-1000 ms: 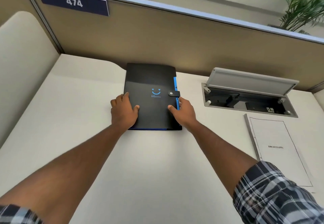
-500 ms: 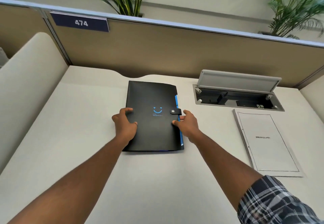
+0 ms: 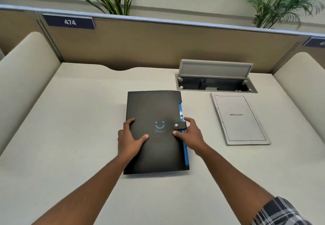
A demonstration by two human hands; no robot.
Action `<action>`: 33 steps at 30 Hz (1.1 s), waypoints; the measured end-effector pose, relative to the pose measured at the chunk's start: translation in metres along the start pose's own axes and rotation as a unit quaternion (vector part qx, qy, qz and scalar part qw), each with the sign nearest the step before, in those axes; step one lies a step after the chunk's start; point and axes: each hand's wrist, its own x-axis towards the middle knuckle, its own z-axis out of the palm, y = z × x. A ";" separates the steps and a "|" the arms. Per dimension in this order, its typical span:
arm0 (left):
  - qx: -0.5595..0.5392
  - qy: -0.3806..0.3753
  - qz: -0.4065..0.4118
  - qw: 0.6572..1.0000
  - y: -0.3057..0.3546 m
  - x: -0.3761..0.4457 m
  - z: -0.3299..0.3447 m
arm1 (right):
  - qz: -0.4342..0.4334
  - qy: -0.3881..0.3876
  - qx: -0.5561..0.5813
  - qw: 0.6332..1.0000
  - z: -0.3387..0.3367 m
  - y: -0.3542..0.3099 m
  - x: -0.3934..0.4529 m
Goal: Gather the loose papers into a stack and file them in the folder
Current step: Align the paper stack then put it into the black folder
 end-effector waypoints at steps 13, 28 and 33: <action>0.218 0.009 -0.062 0.974 -0.009 -0.101 0.070 | -0.007 -0.016 -0.106 0.994 -0.048 0.104 -0.063; 0.271 0.019 0.078 0.959 0.011 -0.118 0.110 | -0.130 0.034 -0.206 0.969 -0.053 0.121 -0.066; 0.333 -0.108 0.174 0.921 0.013 -0.103 0.138 | -0.196 -0.005 -0.301 0.933 -0.043 0.112 -0.058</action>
